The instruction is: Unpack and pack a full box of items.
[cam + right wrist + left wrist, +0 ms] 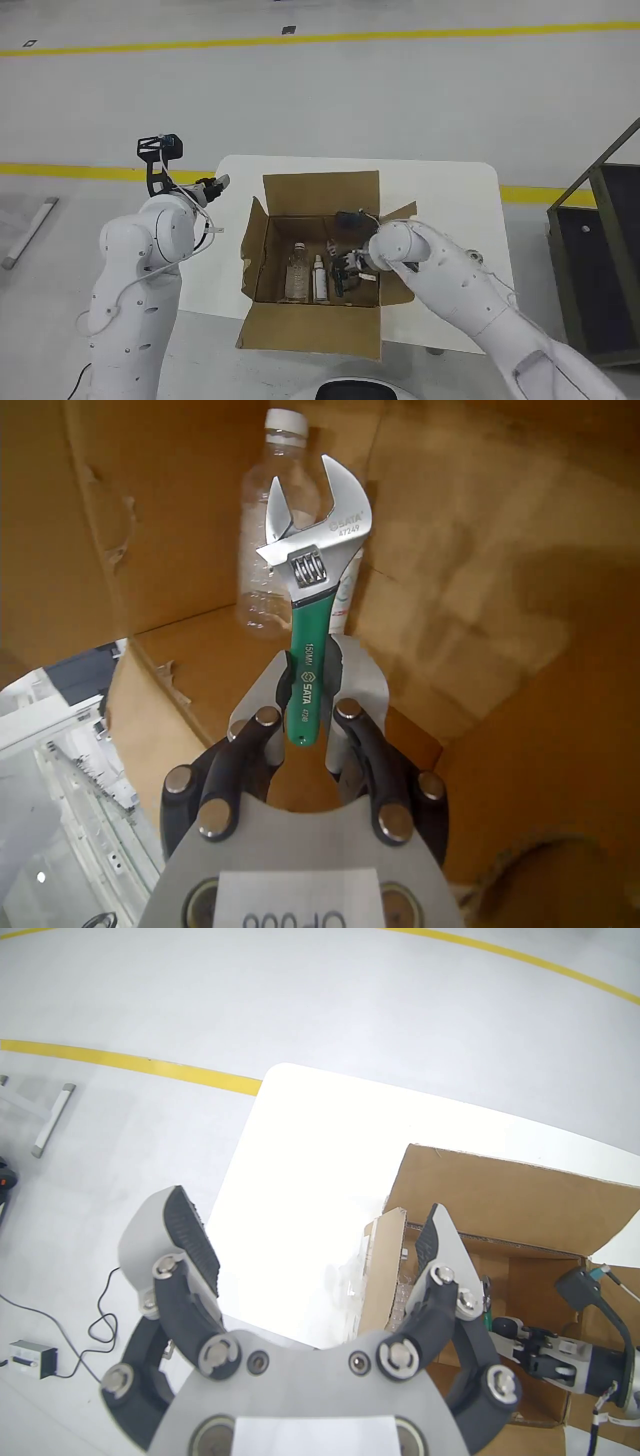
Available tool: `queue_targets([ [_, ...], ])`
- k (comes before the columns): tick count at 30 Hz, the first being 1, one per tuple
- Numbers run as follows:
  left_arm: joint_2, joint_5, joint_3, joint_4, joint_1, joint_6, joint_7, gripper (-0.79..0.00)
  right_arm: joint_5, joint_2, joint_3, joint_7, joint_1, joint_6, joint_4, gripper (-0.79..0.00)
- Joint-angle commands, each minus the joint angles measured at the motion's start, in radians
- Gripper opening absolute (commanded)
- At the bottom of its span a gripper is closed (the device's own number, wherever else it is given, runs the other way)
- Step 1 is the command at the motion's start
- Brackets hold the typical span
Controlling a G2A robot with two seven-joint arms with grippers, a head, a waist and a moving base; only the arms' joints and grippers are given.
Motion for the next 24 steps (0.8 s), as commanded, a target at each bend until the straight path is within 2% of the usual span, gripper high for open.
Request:
queue_targets([
  [1,0.000,0.000,0.000,0.000,0.000,0.000,0.000,0.000,-0.002,-0.020,-0.028,-0.014,0.017,0.030,0.041,-0.785],
  [11,0.000,0.000,0.000,0.000,0.000,0.000,0.000,0.000,-0.022,-0.126,-0.152,-0.078,0.074,0.096,0.210,-0.785],
  [12,0.000,0.000,0.000,0.000,0.000,0.000,0.000,0.000,-0.028,-0.136,-0.162,-0.085,0.080,0.097,0.227,-0.579],
  [13,0.000,0.000,0.000,0.000,0.000,0.000,0.000,0.000,-0.024,-0.146,-0.168,-0.089,0.083,0.095,0.243,-0.520],
  [15,0.000,0.000,0.000,0.000,0.000,0.000,0.000,0.000,-0.021,-0.163,-0.177,-0.096,0.092,0.090,0.276,-0.480],
  [18,0.000,0.000,0.000,0.000,0.000,0.000,0.000,0.000,-0.013,-0.185,-0.185,-0.099,0.103,0.073,0.318,-0.360],
  [20,0.000,0.000,0.000,0.000,0.000,0.000,0.000,0.000,-0.003,-0.196,-0.185,-0.098,0.109,0.051,0.343,-0.317],
  [22,0.000,0.000,0.000,0.000,0.000,0.000,0.000,0.000,0.003,-0.206,-0.184,-0.099,0.116,0.029,0.357,-0.194],
  [23,0.000,0.000,0.000,0.000,0.000,0.000,0.000,0.000,0.006,-0.209,-0.182,-0.099,0.119,0.019,0.365,-0.163],
  [24,0.000,0.000,0.000,0.000,0.000,0.000,0.000,0.000,0.015,-0.212,-0.177,-0.095,0.123,0.003,0.369,-0.166],
])
